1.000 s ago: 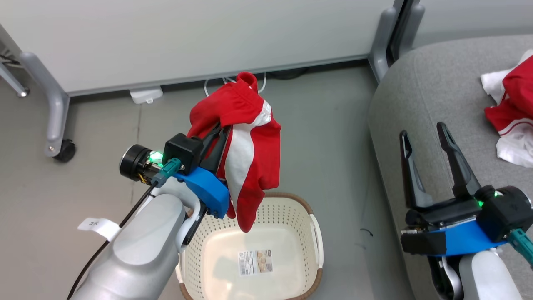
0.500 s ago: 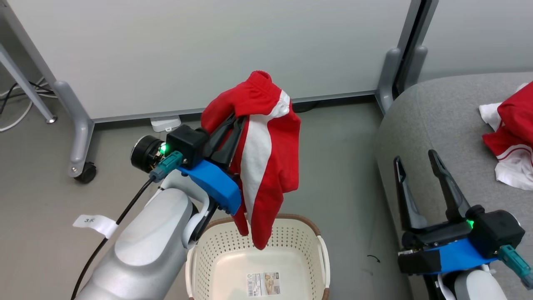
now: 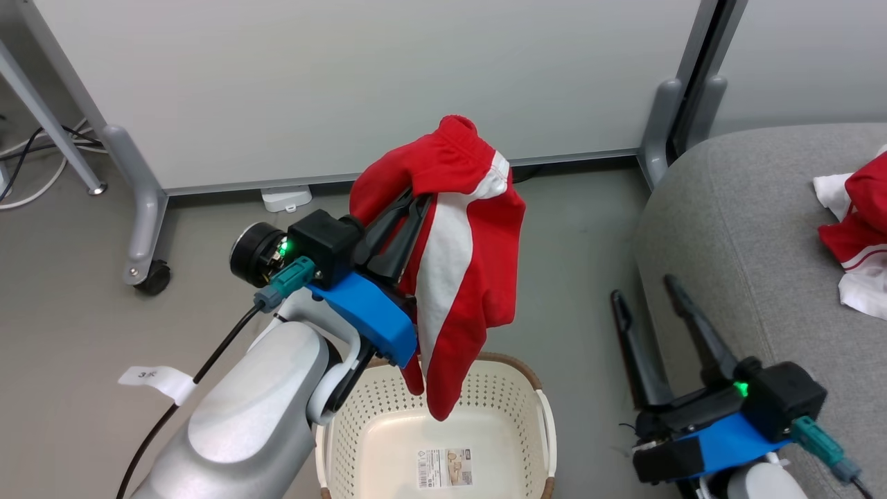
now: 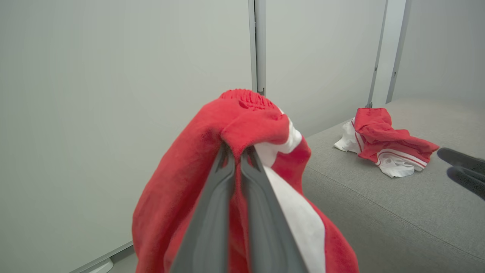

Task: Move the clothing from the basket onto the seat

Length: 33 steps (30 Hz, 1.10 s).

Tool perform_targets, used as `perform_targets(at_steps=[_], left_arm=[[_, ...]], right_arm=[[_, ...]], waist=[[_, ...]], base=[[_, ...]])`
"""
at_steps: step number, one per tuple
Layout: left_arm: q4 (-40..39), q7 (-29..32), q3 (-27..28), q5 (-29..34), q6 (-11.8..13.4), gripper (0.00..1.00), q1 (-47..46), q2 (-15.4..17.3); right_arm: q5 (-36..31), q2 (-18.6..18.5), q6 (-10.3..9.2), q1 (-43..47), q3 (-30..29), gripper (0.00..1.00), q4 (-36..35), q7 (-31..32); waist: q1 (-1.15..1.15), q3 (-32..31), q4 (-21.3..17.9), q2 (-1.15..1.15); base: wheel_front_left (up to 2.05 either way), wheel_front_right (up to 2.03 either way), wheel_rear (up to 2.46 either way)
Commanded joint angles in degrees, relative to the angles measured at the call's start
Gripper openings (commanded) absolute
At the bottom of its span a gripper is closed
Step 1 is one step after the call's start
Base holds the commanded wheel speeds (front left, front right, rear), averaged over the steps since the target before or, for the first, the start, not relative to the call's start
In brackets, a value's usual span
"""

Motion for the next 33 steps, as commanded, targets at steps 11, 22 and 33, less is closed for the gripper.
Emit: perform_targets(at_steps=[11, 22, 33], left_arm=[[-2.1, 0.3, -1.5, 0.8, 0.2, 0.00, -1.5, -0.6], [-2.5, 0.0, -3.8, 1.5, -0.4, 0.00, -2.7, -2.4], [-2.9, -0.3, -5.8, 1.9, -1.0, 0.00, -3.9, -3.5]], right_arm=[[7.6, -6.7, 0.03, -3.7, 14.0, 1.00, 5.9, -0.2], [15.4, -9.9, 0.03, -9.8, 24.4, 1.00, 13.3, -0.2], [20.7, -11.9, 0.03, -14.8, 28.8, 1.00, 16.4, -0.2]], waist=[[0.00, 1.2, 2.1, 0.00], [0.00, 1.9, 3.9, 0.00], [0.00, 3.2, 5.6, 0.00]], base=[[0.00, 0.00, 0.00], [0.00, 0.00, 0.00], [0.00, 0.00, 0.00]])
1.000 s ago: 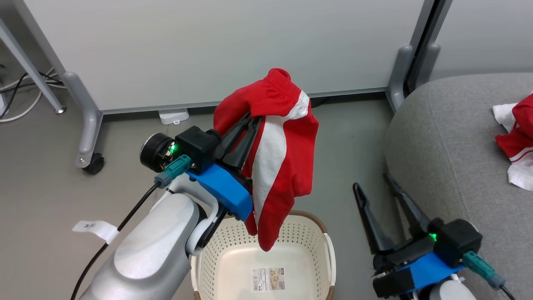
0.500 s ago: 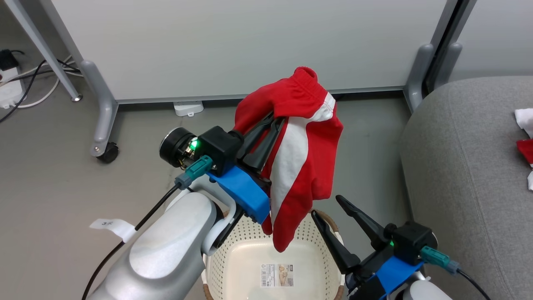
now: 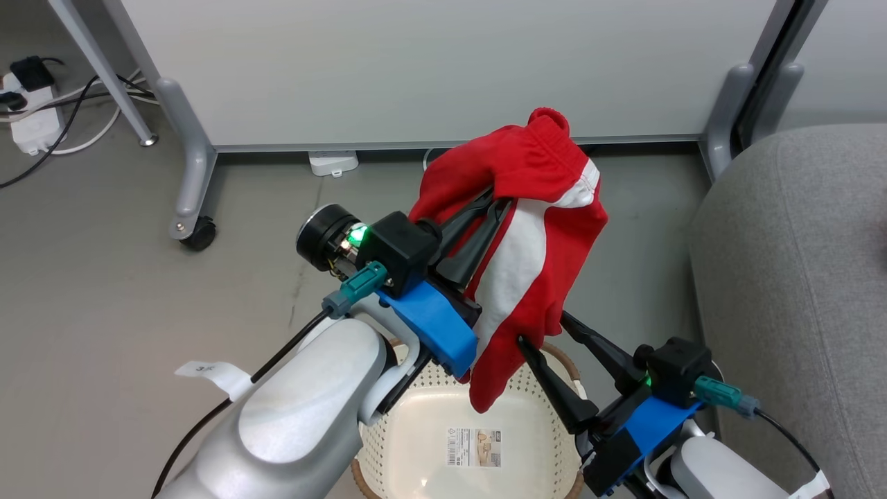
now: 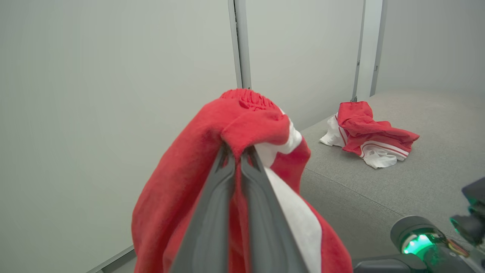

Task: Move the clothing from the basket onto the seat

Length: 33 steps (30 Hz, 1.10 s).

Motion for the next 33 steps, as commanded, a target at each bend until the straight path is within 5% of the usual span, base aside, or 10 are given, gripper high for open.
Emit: perform_targets(at_steps=[1, 16, 17, 18, 19, 33], left_arm=[[-0.2, -0.3, -0.1, 0.4, -0.3, 0.00, -0.8, -0.1], [-0.5, -0.3, -1.5, 0.2, -0.2, 0.00, -1.3, -0.5], [-0.5, -0.4, -1.6, 0.2, -0.2, 0.00, -1.3, -0.5], [-0.5, -0.4, -1.6, 0.1, -0.1, 0.00, -1.2, -0.5], [-0.5, -0.4, -1.6, 0.1, -0.1, 0.00, -1.3, -0.5], [0.0, -1.0, -2.1, -0.5, 0.3, 0.00, -1.2, -0.4]], right_arm=[[0.5, -0.3, 0.03, -1.0, 0.2, 1.00, 0.3, -0.2], [1.1, 3.1, 0.03, -3.7, 0.6, 1.00, -0.3, -0.2], [0.6, 3.6, 0.03, -3.7, 0.2, 0.95, 0.0, -0.2], [-0.1, 4.0, 0.03, -3.7, -0.4, 0.42, 0.3, -0.2], [-0.5, 4.6, 0.03, -3.6, -0.8, 0.00, 0.5, -0.2], [-1.7, 5.7, 0.03, -2.5, -1.6, 0.00, 0.6, -0.2]], waist=[[0.00, 0.0, 0.3, 0.00], [0.00, -0.3, 0.6, 0.00], [0.00, -0.3, 0.6, 0.00], [0.00, -0.3, 0.5, 0.00], [0.00, -0.3, 0.5, 0.00], [0.00, -0.9, 0.6, 0.00]], base=[[0.00, 0.00, 0.00], [0.00, 0.00, 0.00], [0.00, 0.00, 0.00], [0.00, 0.00, 0.00], [0.00, 0.00, 0.00], [0.00, 0.00, 0.00]])
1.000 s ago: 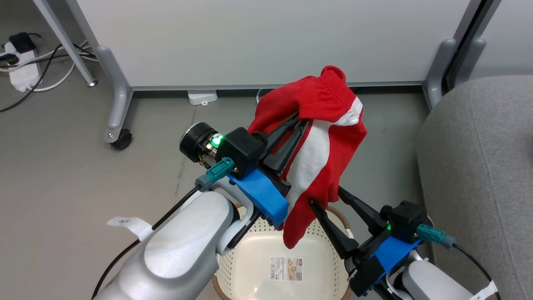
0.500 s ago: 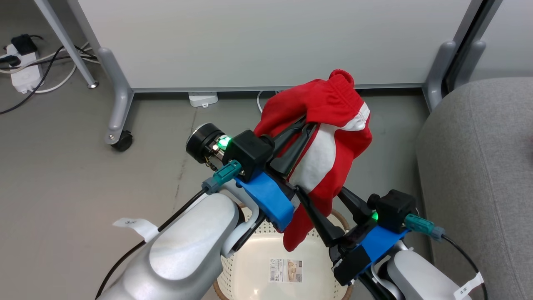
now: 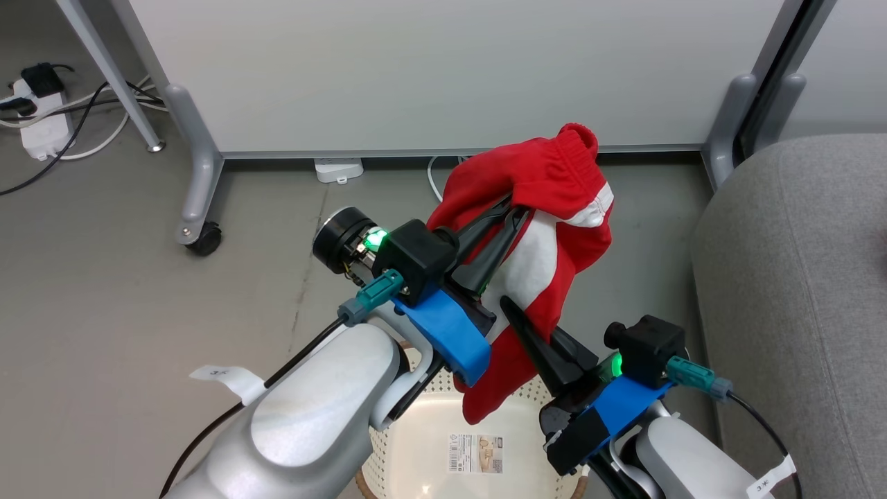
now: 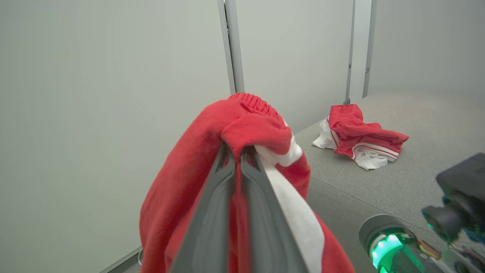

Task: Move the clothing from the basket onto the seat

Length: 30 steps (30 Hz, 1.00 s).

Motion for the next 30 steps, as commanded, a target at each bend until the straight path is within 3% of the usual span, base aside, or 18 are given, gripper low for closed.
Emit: perform_targets(at_steps=[1, 13, 14, 15, 30], left_arm=[[0.1, -0.2, 0.1, -0.4, 0.3, 0.00, -0.7, 0.2], [0.3, -0.6, -0.4, -0.7, 0.7, 0.00, -0.4, 0.2], [0.4, -0.6, -0.3, -0.8, 0.9, 0.39, -0.4, 0.2], [0.4, -0.7, -0.2, -0.8, 0.9, 1.00, -0.4, 0.1], [0.5, -1.6, -0.6, -0.4, 1.8, 1.00, -1.1, 0.4]], right_arm=[[-0.4, -0.1, 0.03, 0.4, -0.1, 0.00, -0.1, -0.2], [-0.4, -0.3, 0.03, 0.8, -0.1, 0.00, -0.3, -0.2], [-0.4, -0.3, 0.03, 0.8, -0.2, 0.00, -0.3, -0.2], [-0.5, -0.3, 0.03, 0.8, -0.2, 0.00, -0.3, -0.2], [-1.0, -0.6, 0.03, 0.3, -0.3, 0.00, -0.7, -0.2]], waist=[[0.00, 0.0, 0.0, 0.00], [0.00, 0.0, -0.1, 0.00], [0.00, 0.0, -0.1, 0.00], [0.00, 0.1, -0.2, 0.00], [0.00, 0.6, -0.8, 0.00]], base=[[0.00, 0.00, 0.00], [0.00, 0.00, 0.00], [0.00, 0.00, 0.00], [0.00, 0.00, 0.00], [0.00, 0.00, 0.00]])
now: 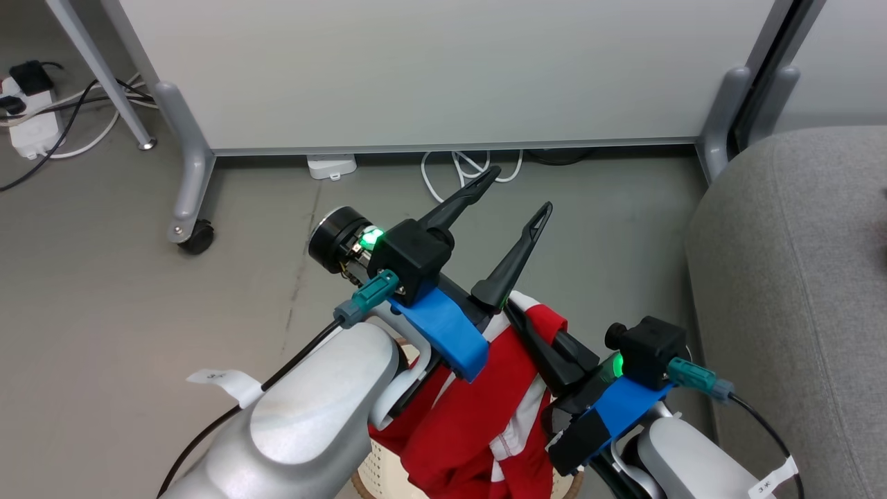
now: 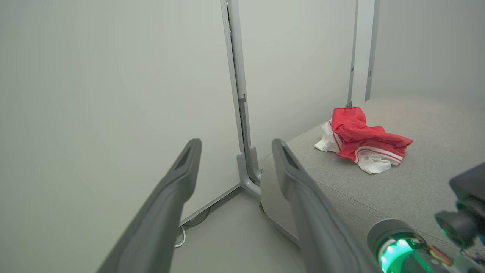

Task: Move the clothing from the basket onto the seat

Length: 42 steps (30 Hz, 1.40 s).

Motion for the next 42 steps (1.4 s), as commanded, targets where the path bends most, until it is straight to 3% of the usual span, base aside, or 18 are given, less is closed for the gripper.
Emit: perform_targets(at_steps=[1, 9, 20, 30, 42], left_arm=[[-0.1, -0.1, -0.1, 0.4, 0.4, 1.00, -0.8, 0.3], [0.0, -0.8, -0.5, 0.3, 0.6, 1.00, -0.5, 0.3], [1.0, -2.1, -1.2, 1.0, 0.2, 1.00, -0.8, 0.3], [2.3, -2.9, -3.2, 2.1, -0.6, 1.00, -1.2, 0.1], [3.5, -2.7, -5.3, 2.6, -1.4, 1.00, -2.2, -0.2]], right_arm=[[-0.5, -0.2, 0.03, -0.2, -0.2, 0.00, -0.3, -0.2], [-2.1, -1.3, 0.03, -1.7, -3.6, 0.00, -1.7, -0.2], [-5.4, -2.2, 0.03, -1.9, -13.0, 0.00, -5.8, -0.2], [-7.9, -1.5, 0.03, 0.8, -20.3, 0.00, -9.6, -0.2], [-9.3, 0.4, 0.03, 5.7, -27.4, 0.00, -12.7, -0.2]], waist=[[0.00, 0.3, -0.3, 0.00], [0.00, 2.7, -3.5, 0.00], [0.00, 7.0, -11.2, 0.00], [0.00, 10.0, -18.5, 0.00], [0.00, 12.3, -23.6, 0.00]], base=[[0.00, 0.00, 0.00], [0.00, 0.00, 0.00], [0.00, 0.00, 0.00], [0.00, 0.00, 0.00], [0.00, 0.00, 0.00]])
